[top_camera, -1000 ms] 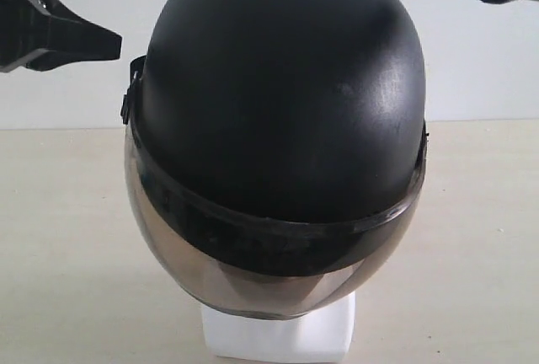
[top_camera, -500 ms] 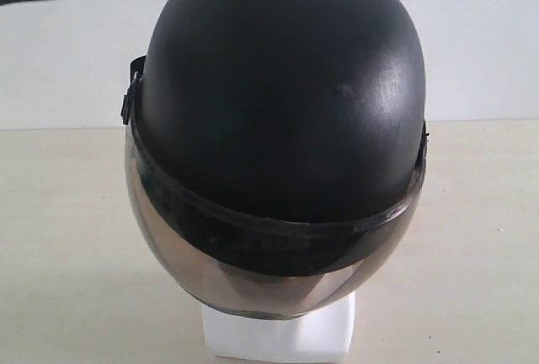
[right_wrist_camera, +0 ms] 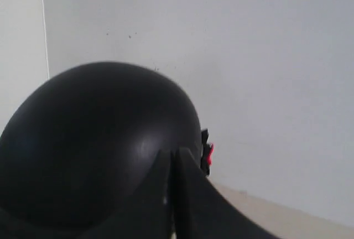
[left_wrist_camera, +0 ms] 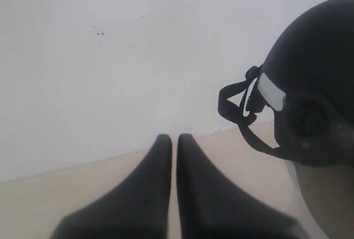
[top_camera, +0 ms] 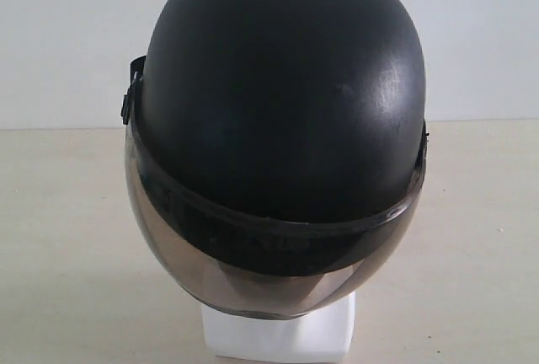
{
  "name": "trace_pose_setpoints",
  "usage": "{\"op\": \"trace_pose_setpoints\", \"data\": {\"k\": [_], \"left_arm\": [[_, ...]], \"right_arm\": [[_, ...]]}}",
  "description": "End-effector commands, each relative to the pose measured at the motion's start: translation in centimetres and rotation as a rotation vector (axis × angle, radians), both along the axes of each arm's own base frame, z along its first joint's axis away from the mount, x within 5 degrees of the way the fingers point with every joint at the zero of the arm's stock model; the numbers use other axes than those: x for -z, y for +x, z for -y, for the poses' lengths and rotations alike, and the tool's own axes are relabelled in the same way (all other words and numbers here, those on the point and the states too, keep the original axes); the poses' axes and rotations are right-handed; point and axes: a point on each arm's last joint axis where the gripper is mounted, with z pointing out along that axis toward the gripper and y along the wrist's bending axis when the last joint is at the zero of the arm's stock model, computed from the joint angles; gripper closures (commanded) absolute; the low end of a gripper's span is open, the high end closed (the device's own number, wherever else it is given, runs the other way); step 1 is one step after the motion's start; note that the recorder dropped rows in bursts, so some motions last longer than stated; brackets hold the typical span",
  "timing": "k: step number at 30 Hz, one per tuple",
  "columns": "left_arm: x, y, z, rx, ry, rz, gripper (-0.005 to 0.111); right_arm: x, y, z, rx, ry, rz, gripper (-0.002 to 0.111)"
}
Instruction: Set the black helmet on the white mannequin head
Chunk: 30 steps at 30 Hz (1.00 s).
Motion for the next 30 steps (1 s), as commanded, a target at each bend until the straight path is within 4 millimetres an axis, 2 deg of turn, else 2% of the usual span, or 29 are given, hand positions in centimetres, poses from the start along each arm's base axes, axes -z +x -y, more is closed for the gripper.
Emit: {"op": "trace_pose_setpoints", "data": {"k": [1,4,10,19,22,26,30], "left_arm": [[0.8,-2.4,0.0,-0.001,-0.006,0.082,0.102],[0.6,-3.5,0.1,-0.001,-0.005,0.140,0.102],[0.3,-5.1,0.1,0.000,-0.004,0.219,0.102],[0.3,-5.4,0.1,0.000,-0.003,0.234,0.102],[0.3,-5.4,0.1,0.000,-0.003,0.234,0.102],[0.3,-5.4,0.1,0.000,-0.003,0.234,0.102],[0.3,-5.4,0.1,0.000,-0.003,0.234,0.102]], "right_arm": [[3.5,-0.5,0.6,0.014,0.043,-0.107,0.109],[4.4,-0.6,1.2,0.061,0.011,-0.172,0.109],[4.7,-0.5,1.3,0.076,-0.003,-0.193,0.109],[4.6,-0.6,1.4,0.080,0.003,-0.181,0.109],[4.8,-0.8,2.1,0.191,0.032,-0.167,0.109],[6.6,-0.9,3.1,0.398,0.137,-0.210,0.109],[7.6,-0.8,3.5,0.512,0.165,-0.240,0.109]]}}
